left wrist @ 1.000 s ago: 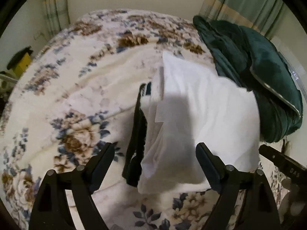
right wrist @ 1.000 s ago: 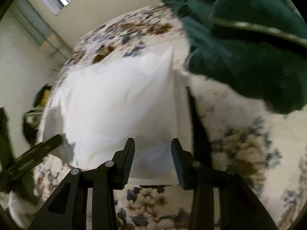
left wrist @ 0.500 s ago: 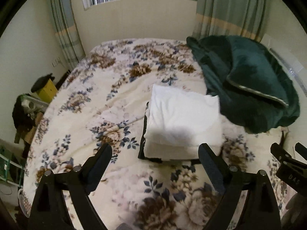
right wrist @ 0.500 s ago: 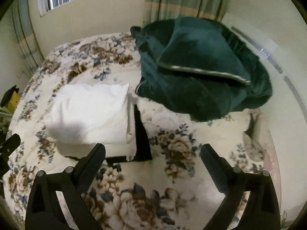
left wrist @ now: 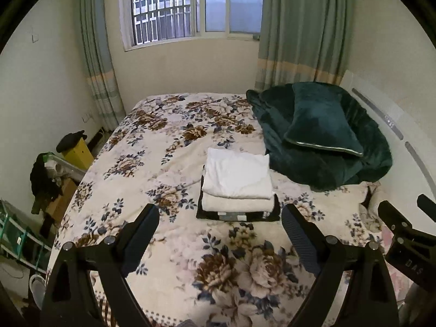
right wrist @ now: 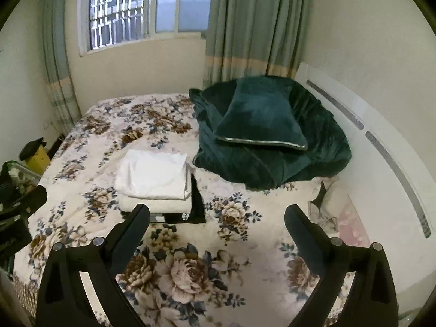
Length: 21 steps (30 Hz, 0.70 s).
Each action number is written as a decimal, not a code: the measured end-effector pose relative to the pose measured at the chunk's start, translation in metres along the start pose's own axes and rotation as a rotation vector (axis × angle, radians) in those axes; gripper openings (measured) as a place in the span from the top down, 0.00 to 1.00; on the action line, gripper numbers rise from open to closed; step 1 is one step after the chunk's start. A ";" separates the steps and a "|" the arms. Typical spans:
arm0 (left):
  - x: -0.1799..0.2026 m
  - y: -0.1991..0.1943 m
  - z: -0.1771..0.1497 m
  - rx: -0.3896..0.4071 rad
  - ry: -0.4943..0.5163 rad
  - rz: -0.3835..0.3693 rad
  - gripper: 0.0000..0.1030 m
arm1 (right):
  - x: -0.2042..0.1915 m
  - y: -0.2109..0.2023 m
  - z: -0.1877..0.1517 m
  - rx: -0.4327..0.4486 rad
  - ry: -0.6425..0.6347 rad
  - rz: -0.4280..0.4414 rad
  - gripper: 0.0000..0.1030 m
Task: Fold small clothes
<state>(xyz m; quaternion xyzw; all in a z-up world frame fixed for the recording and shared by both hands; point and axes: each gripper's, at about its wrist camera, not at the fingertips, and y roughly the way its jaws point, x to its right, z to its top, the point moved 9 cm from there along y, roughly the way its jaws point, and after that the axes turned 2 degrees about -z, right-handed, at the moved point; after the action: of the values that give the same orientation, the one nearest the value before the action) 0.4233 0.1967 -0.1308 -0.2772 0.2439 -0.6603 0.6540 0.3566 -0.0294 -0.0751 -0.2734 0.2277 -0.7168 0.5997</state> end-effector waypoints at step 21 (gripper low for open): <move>-0.001 -0.092 -0.032 0.063 -0.022 0.049 0.00 | 0.016 -0.143 -0.019 0.090 -0.040 0.062 0.00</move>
<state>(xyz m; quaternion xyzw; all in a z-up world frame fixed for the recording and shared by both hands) 0.3338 0.1983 -0.0912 -0.2575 0.2224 -0.6484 0.6810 0.2363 -0.0196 0.0060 -0.2533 0.1917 -0.7018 0.6376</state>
